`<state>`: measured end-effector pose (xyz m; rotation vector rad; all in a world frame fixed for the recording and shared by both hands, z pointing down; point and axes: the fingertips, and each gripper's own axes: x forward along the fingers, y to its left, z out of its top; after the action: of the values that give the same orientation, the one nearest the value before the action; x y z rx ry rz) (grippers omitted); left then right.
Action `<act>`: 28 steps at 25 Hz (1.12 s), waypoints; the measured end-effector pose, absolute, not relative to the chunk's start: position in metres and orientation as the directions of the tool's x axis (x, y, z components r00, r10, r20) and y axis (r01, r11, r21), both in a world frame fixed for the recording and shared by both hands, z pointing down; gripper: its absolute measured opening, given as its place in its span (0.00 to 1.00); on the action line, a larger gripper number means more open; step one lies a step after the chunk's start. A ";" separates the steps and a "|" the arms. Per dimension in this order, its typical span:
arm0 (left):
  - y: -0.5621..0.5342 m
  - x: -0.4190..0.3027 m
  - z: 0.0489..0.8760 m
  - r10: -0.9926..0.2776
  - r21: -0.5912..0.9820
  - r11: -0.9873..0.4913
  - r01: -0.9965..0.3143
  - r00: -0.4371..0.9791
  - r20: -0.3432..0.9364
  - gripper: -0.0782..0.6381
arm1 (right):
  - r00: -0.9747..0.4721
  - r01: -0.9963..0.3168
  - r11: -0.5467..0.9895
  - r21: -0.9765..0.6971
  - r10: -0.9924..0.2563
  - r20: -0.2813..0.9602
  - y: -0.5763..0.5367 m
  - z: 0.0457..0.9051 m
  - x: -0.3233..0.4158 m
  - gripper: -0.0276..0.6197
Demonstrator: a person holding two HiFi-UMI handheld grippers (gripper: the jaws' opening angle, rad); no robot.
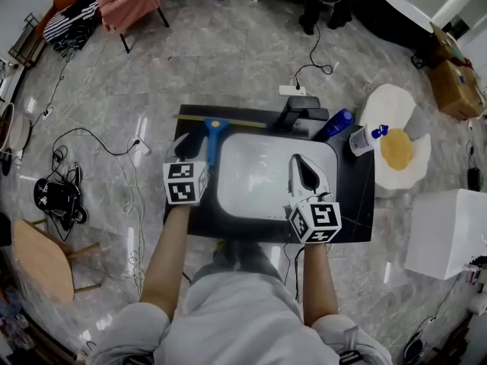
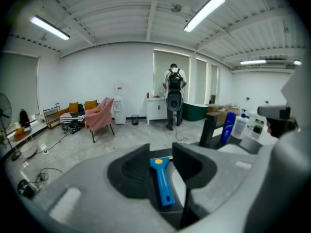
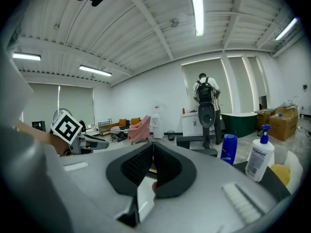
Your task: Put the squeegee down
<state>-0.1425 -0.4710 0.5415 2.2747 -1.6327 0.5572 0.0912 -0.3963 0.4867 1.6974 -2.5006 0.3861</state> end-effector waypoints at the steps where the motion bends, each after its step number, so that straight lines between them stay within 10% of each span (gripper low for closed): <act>1: -0.466 -0.145 0.534 -0.843 0.001 -0.320 -0.947 0.285 0.455 0.31 | -0.375 -0.925 0.348 -0.154 -0.902 0.214 -0.393 0.483 0.090 0.05; 28: -0.350 -0.183 0.405 -0.928 -0.102 -0.326 -0.940 0.297 0.226 0.11 | -0.336 -0.940 0.324 -0.111 -0.934 0.119 -0.306 0.419 0.079 0.05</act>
<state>-0.1827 -0.3498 0.4052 2.4891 -1.7943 0.3789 0.0791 -0.3058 0.4191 1.7904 -2.5290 0.2487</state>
